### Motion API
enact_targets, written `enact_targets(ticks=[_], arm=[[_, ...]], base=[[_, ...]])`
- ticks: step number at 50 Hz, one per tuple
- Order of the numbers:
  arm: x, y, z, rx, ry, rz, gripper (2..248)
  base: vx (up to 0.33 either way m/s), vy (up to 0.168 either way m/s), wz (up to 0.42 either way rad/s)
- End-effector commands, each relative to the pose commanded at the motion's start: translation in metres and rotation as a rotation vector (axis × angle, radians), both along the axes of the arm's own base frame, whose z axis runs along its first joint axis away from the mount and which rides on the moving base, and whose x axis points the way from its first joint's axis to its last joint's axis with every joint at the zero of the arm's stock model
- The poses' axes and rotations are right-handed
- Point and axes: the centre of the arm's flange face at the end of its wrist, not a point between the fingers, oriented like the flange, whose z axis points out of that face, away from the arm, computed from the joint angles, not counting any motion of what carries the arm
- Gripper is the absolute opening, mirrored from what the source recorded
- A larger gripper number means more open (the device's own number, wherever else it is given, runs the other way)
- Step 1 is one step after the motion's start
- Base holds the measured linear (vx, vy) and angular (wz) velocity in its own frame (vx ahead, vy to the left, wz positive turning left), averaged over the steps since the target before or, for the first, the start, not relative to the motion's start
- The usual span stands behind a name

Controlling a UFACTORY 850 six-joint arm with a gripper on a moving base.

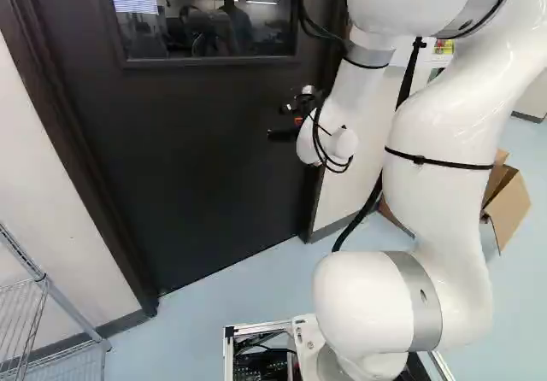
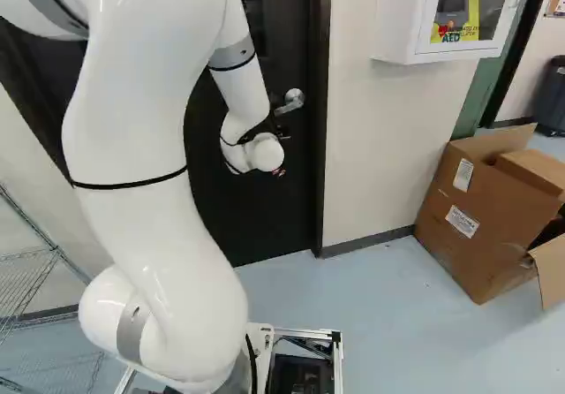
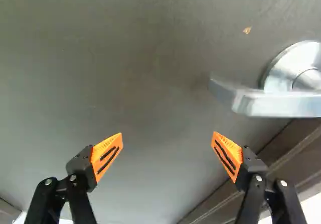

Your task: Open the door and move inside

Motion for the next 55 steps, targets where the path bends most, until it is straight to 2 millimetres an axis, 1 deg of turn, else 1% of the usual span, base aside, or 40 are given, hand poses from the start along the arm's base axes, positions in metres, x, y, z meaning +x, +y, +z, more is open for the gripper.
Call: enact_targets(ticks=[10, 25, 35, 44, 55], arm=[[0.001, 0.0, -0.009, 0.003, 0.018, 0.0, 247], [0.001, 0.0, -0.011, 0.003, 0.021, 0.0, 247], [0.0, 0.0, -0.003, 0.001, 0.006, 0.0, 247], [-0.008, -0.002, 0.007, -0.002, -0.011, -0.005, 247], [-0.011, -0.002, 0.02, -0.005, -0.035, -0.007, 247]], base=[[0.0, 0.0, 0.0], [0.0, 0.0, 0.0], [0.0, 0.0, 0.0], [0.0, 0.0, 0.0], [0.0, 0.0, 0.0]])
